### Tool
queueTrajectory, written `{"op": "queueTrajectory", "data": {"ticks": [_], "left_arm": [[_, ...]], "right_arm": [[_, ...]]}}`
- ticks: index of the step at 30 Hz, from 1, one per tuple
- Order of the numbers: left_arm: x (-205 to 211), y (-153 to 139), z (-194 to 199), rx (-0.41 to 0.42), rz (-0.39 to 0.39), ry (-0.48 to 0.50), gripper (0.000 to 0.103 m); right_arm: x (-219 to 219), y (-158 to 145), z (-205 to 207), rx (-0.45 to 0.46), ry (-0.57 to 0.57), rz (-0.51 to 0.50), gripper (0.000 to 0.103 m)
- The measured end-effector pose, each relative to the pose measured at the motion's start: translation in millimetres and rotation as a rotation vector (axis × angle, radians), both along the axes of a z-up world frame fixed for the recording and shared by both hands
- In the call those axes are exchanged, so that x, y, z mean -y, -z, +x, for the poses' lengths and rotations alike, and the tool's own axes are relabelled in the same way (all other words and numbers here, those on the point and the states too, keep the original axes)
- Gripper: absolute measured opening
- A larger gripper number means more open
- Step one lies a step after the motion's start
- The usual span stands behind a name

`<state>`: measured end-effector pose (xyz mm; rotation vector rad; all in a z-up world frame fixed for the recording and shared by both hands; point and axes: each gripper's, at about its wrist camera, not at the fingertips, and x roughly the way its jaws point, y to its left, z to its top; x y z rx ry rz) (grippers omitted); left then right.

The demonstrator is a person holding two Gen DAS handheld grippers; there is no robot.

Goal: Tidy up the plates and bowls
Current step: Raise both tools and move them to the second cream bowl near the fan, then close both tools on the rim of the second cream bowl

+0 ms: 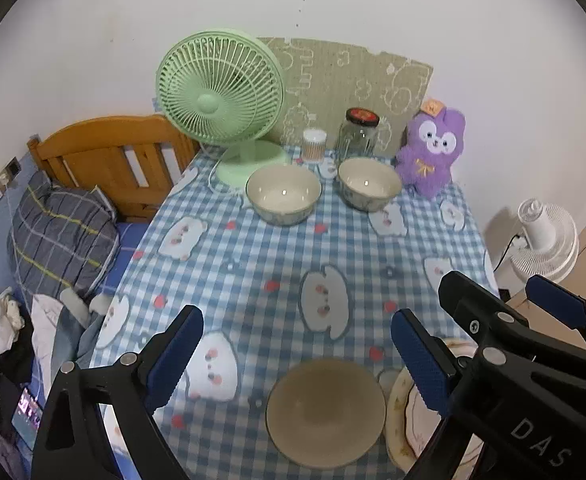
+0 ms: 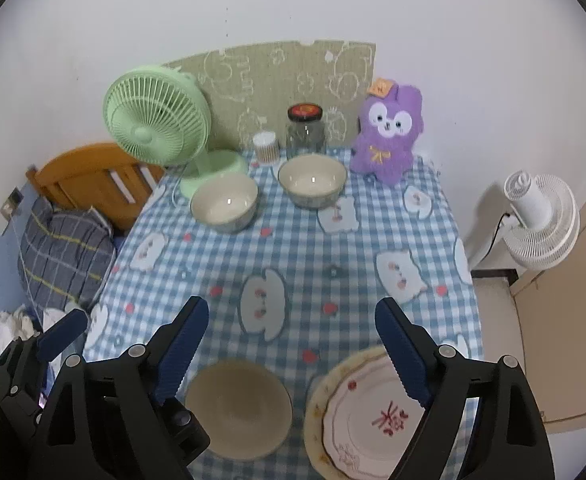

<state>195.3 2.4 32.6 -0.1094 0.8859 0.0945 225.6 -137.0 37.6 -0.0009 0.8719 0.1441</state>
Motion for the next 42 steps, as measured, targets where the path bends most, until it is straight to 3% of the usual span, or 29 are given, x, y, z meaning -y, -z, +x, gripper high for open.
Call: {"op": "queueTrajectory", "data": {"ticks": [5, 12, 24, 42], "left_arm": [[-4, -13, 17, 0.039, 0.046, 0.011, 0.095], [-15, -18, 49, 0.032, 0.044, 0.033, 0.093], [-30, -18, 99, 0.054, 0.055, 0.043, 0.091], [-63, 20, 172, -0.007, 0.015, 0.007, 0.081]], "right_arm": [[-7, -11, 17, 0.030, 0.023, 0.000, 0.088], [-21, -19, 47, 0.043, 0.051, -0.063, 0.089], [-39, -18, 101, 0.062, 0.047, -0.074, 0.089], [-70, 12, 173, 0.076, 0.032, -0.093, 0.088]]}}
